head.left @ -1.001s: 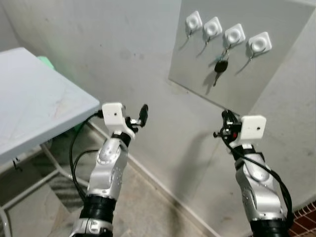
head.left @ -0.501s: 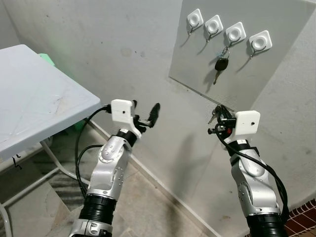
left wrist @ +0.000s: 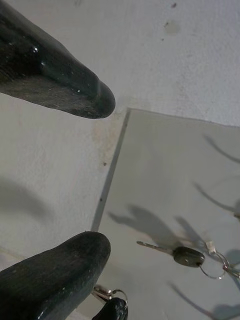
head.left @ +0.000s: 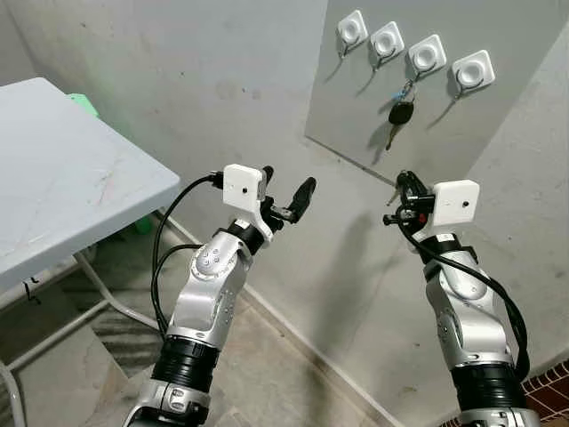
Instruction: Hang keys on a hook
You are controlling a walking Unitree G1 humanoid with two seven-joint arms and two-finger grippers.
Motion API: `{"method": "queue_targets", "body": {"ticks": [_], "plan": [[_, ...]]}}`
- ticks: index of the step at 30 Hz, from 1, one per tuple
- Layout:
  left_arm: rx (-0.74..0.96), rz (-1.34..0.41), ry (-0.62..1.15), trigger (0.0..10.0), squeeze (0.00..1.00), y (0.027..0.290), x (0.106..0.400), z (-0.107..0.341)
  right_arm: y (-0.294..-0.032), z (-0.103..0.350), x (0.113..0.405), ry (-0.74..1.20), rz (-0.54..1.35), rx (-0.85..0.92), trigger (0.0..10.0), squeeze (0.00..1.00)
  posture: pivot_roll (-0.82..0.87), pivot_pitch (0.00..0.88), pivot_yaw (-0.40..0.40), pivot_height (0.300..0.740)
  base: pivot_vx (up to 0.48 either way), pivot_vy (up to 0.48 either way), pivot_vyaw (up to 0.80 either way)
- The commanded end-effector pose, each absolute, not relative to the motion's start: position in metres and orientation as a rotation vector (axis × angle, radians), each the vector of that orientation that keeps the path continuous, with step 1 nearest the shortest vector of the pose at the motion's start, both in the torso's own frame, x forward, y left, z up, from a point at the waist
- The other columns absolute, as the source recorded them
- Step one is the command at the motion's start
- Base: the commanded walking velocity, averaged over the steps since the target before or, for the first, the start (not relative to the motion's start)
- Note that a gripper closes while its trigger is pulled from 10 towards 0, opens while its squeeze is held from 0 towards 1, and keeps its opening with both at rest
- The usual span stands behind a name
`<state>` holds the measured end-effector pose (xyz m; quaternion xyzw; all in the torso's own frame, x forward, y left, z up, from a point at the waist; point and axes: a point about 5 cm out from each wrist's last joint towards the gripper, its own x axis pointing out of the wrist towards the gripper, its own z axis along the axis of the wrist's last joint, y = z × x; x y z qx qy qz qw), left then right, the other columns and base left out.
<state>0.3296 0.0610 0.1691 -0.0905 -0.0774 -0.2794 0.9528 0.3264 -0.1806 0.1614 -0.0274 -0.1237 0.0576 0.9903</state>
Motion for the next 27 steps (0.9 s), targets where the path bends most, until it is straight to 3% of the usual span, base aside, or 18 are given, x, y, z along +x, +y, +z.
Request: {"method": "queue_targets", "body": {"ticks": [1, 11, 27], "plan": [[-0.163, -0.614, -0.18, 10.0, 0.0, 0.054, 0.331, 0.178, -0.189, 0.172, 0.33, -0.289, 0.078, -0.051, 10.0, 0.0, -0.03, 0.0, -0.06, 0.74, 0.0, 0.0, 0.0], [-0.12, -0.716, -0.222, 10.0, 0.0, 0.04, 0.325, 0.191, -0.204, 0.196, 0.335, -0.386, 0.024, -0.016, 10.0, 0.0, -0.03, 0.002, -0.053, 0.74, 0.0, 0.0, 0.0], [-0.092, -0.797, -0.274, 10.0, 0.0, 0.029, 0.32, 0.21, -0.191, 0.246, 0.33, -0.608, 0.176, 0.11, 10.0, 0.0, -0.03, 0.015, -0.042, 0.74, 0.0, 0.0, 0.0]]}}
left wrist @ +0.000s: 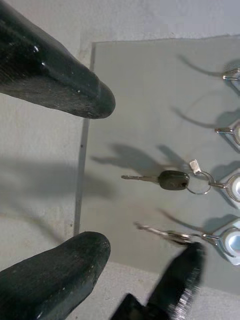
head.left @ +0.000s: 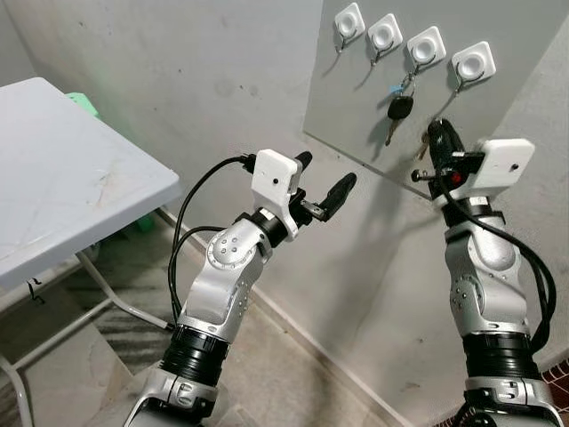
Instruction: Hang keys on a hook
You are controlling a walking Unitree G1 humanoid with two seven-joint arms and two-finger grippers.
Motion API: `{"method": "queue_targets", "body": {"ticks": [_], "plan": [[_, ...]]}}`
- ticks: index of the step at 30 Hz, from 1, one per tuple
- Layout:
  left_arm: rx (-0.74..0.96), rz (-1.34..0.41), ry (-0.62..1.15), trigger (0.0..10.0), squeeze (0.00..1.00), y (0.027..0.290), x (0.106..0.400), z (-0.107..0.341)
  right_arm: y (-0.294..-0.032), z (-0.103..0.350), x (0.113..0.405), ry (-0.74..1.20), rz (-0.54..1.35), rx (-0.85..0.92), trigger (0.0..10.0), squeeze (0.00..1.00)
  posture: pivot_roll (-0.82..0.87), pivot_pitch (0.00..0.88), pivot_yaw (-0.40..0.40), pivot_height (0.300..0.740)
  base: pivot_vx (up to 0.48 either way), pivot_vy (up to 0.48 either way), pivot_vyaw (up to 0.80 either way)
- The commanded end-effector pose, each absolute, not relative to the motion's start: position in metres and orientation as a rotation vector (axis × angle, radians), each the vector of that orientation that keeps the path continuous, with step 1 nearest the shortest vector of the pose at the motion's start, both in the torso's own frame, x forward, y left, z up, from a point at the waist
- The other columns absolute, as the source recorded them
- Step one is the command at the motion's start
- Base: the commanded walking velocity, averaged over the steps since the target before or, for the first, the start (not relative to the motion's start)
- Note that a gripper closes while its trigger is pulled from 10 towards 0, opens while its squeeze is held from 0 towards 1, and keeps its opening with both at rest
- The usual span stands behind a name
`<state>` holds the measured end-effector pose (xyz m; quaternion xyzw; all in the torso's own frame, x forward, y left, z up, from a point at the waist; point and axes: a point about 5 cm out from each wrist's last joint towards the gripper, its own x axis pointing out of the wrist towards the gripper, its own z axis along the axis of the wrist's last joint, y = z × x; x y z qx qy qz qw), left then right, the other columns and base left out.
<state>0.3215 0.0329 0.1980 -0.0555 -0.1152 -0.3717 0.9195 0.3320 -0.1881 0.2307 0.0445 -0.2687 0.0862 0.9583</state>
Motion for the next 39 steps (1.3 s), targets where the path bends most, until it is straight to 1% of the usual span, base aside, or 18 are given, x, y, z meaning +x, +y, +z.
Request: {"method": "queue_targets", "body": {"ticks": [1, 10, 31, 39], "plan": [[-0.091, -0.796, -0.276, 10.0, 0.0, 0.029, 0.32, 0.21, -0.192, 0.25, 0.328, -0.63, 0.184, 0.134, 10.0, 0.0, -0.03, 0.015, -0.042, 0.74, 0.0, 0.0, 0.0], [-0.093, -0.791, -0.269, 10.0, 0.0, 0.031, 0.32, 0.209, -0.195, 0.259, 0.327, -0.656, 0.169, 0.171, 10.0, 0.0, -0.03, 0.024, -0.044, 0.74, 0.0, 0.0, 0.0], [-0.098, -0.771, -0.271, 10.0, 0.0, 0.034, 0.32, 0.211, -0.196, 0.253, 0.343, -0.563, 0.162, 0.289, 10.0, 0.0, -0.01, 0.022, -0.058, 0.74, 0.0, 0.0, 0.0], [-0.102, -0.766, -0.266, 10.0, 0.0, 0.035, 0.319, 0.21, -0.198, 0.244, 0.342, -0.55, 0.171, 0.427, 10.0, 0.0, -0.01, 0.018, -0.06, 0.74, 0.0, 0.0, 0.0]]}}
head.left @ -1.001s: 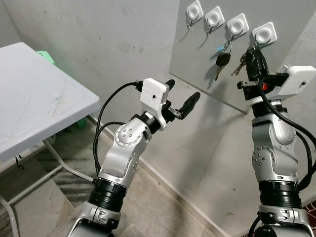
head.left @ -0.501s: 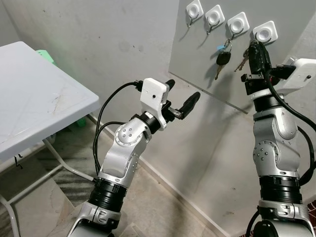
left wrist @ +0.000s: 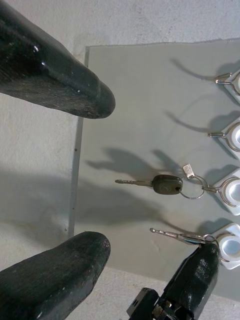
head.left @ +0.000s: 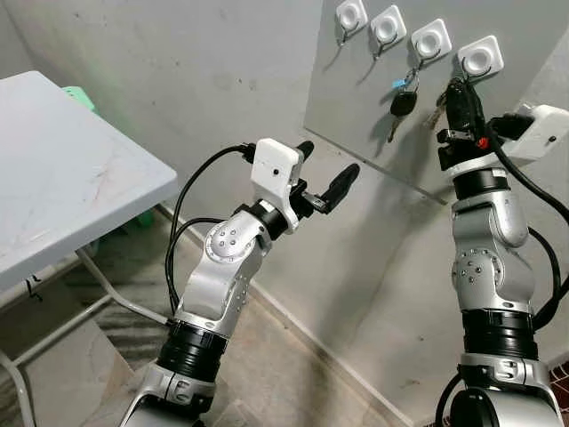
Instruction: Hang keys on a hook
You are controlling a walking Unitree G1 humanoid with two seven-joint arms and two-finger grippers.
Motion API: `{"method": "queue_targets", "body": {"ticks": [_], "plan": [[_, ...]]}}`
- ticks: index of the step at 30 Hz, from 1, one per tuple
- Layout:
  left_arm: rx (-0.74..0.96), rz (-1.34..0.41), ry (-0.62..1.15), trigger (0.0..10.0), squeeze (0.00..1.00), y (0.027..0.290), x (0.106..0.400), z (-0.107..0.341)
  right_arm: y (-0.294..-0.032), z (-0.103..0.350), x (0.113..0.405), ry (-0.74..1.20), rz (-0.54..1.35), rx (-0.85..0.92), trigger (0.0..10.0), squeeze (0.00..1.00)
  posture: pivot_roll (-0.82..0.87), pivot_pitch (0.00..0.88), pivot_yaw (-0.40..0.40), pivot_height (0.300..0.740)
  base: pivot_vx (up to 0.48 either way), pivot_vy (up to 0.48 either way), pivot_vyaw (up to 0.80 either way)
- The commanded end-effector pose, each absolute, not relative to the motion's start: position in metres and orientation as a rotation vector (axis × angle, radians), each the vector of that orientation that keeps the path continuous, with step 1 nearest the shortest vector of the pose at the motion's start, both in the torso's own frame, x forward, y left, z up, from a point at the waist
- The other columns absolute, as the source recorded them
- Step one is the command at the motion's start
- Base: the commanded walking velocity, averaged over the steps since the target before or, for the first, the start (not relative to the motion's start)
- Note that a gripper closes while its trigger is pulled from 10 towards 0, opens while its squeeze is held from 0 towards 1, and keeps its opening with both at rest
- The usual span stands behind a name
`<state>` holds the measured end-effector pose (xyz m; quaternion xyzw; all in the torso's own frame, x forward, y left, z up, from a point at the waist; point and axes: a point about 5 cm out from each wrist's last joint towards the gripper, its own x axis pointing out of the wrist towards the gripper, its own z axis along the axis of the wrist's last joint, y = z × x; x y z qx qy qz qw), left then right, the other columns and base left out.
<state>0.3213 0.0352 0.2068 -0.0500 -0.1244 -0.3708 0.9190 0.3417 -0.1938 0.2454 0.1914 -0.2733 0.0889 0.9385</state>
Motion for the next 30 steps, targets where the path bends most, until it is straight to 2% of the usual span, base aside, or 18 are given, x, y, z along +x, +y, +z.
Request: {"method": "queue_targets", "body": {"ticks": [1, 9, 16, 23, 30], "plan": [[-0.103, -0.766, -0.266, 10.0, 0.0, 0.035, 0.319, 0.21, -0.198, 0.242, 0.341, -0.55, 0.181, 0.465, 10.0, 0.0, -0.01, 0.018, -0.06, 0.74, 0.0, 0.0, 0.0], [-0.106, -0.765, -0.265, 10.0, 0.0, 0.034, 0.319, 0.21, -0.197, 0.236, 0.334, -0.563, 0.253, 0.628, 10.0, 0.0, -0.01, 0.019, -0.059, 0.74, 0.0, 0.0, 0.0], [-0.106, -0.763, -0.265, 10.0, 0.0, 0.035, 0.32, 0.211, -0.199, 0.234, 0.333, -0.574, 0.265, 0.703, 10.0, 0.0, -0.01, 0.024, -0.058, 0.74, 0.0, 0.0, 0.0], [-0.11, -0.761, -0.262, 10.0, 0.0, 0.035, 0.32, 0.211, -0.199, 0.235, 0.332, -0.575, 0.277, 0.709, 10.0, 0.0, -0.01, 0.028, -0.058, 0.74, 0.0, 0.0, 0.0], [-0.108, -0.762, -0.264, 10.0, 0.0, 0.035, 0.32, 0.211, -0.188, 0.241, 0.33, -0.582, 0.37, 0.698, 10.0, 0.0, -0.01, 0.033, -0.06, 0.74, 0.0, 0.0, 0.0]]}}
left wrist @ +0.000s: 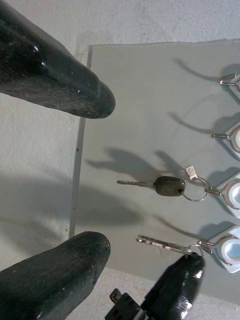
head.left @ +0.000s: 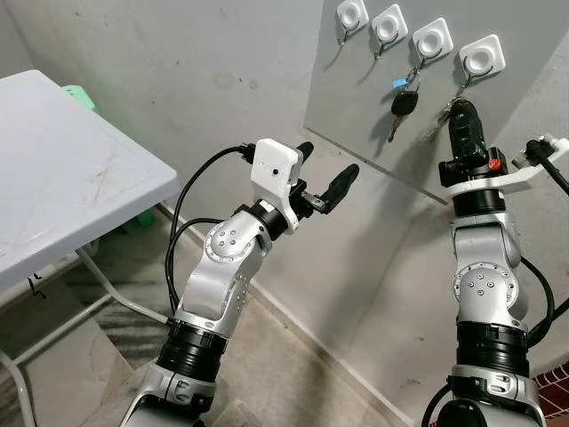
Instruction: Hang keys on a hook
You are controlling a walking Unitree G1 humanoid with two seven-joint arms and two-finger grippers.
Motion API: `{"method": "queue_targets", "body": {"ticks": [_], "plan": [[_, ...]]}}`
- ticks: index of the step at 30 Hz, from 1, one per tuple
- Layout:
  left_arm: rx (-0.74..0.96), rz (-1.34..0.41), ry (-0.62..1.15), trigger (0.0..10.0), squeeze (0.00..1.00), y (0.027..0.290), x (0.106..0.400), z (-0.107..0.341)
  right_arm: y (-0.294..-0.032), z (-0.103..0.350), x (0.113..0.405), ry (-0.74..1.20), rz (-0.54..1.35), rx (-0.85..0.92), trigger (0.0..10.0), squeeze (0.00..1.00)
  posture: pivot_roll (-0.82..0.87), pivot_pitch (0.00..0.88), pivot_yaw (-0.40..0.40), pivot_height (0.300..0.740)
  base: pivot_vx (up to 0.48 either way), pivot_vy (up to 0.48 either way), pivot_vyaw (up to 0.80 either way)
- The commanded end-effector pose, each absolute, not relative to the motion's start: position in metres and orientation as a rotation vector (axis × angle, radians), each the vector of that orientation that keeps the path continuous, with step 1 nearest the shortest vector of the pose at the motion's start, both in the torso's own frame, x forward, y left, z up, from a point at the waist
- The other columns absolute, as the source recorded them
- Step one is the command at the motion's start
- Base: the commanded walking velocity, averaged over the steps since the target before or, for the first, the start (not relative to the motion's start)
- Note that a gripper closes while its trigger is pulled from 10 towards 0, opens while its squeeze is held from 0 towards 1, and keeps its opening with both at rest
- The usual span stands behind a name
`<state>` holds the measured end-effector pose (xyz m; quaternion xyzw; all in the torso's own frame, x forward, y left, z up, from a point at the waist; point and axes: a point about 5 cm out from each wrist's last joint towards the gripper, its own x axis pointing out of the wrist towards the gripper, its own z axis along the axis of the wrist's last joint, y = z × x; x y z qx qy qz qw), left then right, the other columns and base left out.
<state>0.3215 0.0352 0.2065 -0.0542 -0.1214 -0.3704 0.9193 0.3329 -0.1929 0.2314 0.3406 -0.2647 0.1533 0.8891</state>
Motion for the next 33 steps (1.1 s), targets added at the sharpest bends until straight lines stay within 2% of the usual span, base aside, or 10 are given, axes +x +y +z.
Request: {"method": "queue_targets", "body": {"ticks": [1, 33], "plan": [[-0.108, -0.762, -0.264, 10.0, 0.0, 0.035, 0.32, 0.211, -0.187, 0.242, 0.329, -0.584, 0.374, 0.701, 10.0, 0.0, -0.01, 0.033, -0.06, 0.74, 0.0, 0.0, 0.0], [-0.119, -0.761, -0.262, 10.0, 0.0, 0.034, 0.32, 0.211, -0.198, 0.247, 0.337, -0.594, 0.287, 0.811, 10.0, 0.0, -0.01, 0.025, -0.065, 0.74, 0.0, 0.0, 0.0]]}}
